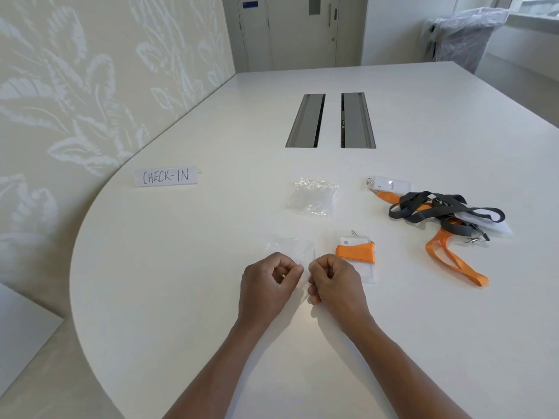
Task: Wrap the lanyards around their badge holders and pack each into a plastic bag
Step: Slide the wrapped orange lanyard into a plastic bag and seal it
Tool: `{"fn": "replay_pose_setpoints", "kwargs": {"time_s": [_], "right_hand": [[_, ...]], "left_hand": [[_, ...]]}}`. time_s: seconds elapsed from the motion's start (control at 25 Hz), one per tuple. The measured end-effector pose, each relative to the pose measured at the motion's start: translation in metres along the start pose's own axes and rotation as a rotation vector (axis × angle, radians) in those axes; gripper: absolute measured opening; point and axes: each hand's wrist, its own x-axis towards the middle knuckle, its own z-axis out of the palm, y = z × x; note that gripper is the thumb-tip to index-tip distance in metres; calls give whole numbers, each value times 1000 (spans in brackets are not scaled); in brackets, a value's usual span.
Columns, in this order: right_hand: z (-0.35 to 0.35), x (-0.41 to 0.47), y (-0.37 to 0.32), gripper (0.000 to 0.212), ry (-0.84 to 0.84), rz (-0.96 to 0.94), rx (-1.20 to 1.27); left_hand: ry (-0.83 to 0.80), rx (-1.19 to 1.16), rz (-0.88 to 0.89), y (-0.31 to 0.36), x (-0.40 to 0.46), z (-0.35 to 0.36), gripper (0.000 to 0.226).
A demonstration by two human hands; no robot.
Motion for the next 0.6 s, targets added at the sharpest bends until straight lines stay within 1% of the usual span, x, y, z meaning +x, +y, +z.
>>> {"fn": "replay_pose_setpoints", "kwargs": {"time_s": [0.08, 0.2, 0.24, 0.32, 0.44, 0.52, 0.6], "right_hand": [[2, 0, 0, 20, 20, 5, -3], [4, -1, 0, 18, 49, -6, -34], [5, -2, 0, 17, 57, -19, -53], [7, -3, -3, 14, 78, -52, -79], [13, -6, -7, 5, 135, -119, -106], [17, -7, -6, 12, 177, -184, -160], [22, -8, -7, 12, 211, -219, -165]], "left_hand": [[93, 15, -17, 2, 0, -1, 20], [271, 39, -107, 3, 2, -4, 18], [305, 52, -128, 5, 1, -4, 18], [302, 89, -110, 7, 0, -3, 19], [239, 144, 8, 9, -3, -2, 17], [212, 150, 69, 8, -4, -2, 16], [187, 160, 123, 7, -5, -2, 16]]}}
